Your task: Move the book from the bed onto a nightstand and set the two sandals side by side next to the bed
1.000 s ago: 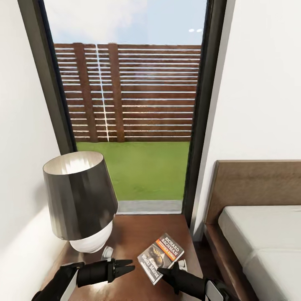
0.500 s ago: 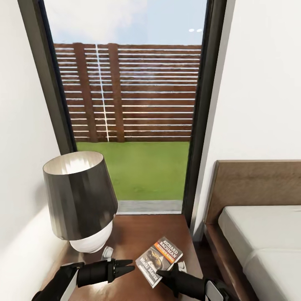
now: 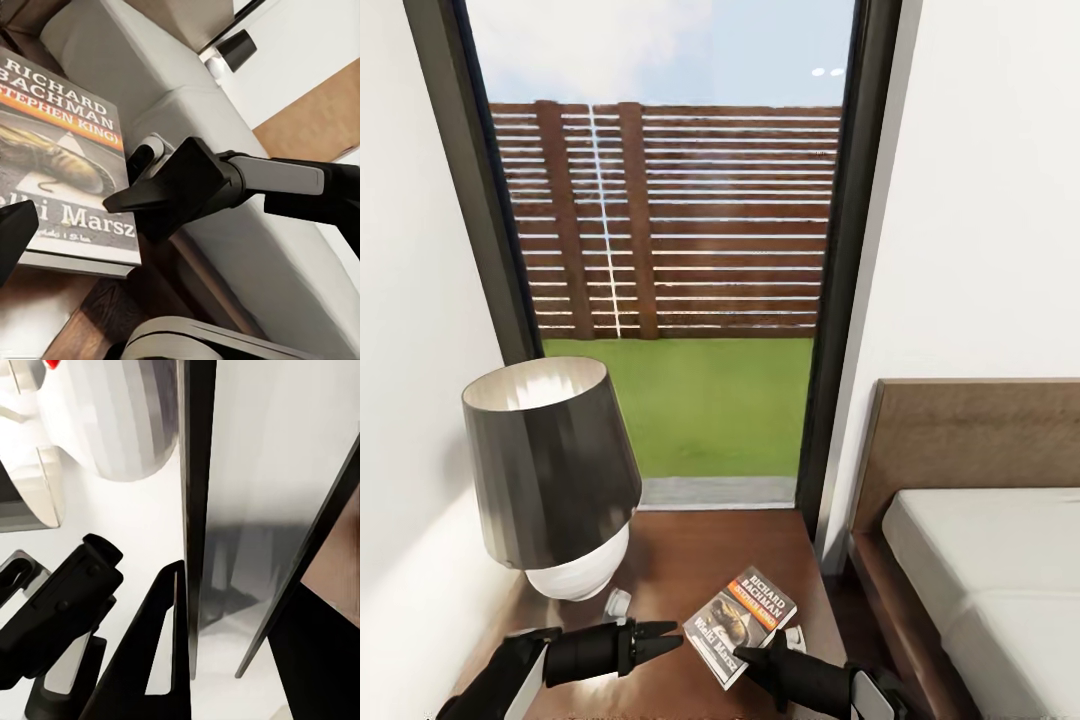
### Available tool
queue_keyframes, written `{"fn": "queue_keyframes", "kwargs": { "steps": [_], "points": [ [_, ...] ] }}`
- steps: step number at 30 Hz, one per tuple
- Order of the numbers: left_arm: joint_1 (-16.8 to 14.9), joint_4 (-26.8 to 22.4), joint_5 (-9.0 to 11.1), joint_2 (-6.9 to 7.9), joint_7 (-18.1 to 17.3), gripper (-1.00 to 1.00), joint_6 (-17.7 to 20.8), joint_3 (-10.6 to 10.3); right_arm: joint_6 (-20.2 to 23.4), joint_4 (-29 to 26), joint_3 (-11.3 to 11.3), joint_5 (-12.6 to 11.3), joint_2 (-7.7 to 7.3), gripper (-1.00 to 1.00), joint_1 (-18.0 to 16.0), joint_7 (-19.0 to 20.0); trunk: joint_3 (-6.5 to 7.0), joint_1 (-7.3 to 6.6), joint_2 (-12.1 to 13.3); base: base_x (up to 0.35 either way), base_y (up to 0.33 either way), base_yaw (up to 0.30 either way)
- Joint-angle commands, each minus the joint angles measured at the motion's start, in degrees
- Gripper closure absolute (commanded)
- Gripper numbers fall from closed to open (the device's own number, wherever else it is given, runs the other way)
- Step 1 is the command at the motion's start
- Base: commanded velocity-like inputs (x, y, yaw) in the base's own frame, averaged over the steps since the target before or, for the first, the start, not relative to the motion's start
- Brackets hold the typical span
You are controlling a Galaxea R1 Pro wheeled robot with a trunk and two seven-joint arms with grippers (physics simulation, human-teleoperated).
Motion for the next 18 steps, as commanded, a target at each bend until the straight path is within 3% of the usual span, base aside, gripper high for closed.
{"fn": "queue_keyframes", "kwargs": {
  "steps": [1,13,18],
  "points": [
    [0.0,0.0,0.1,0.01,-0.2,-1.00,0.6,0.0,0.4,0.0,-0.2,-0.2,0.02,1.00,0.0,0.1,-0.24,0.21,-0.4,0.000,0.000,0.000],
    [0.0,0.1,0.1,0.01,-0.1,-1.00,0.6,0.0,0.4,0.0,-0.2,-0.2,0.01,1.00,0.0,0.1,-0.60,0.65,-1.2,0.000,0.000,0.000],
    [0.0,0.1,0.1,-0.24,-0.1,-1.00,0.6,0.0,0.4,0.0,-0.2,-0.2,0.00,1.00,0.0,0.2,-1.50,1.75,-3.2,0.000,0.000,0.000]
  ]
}}
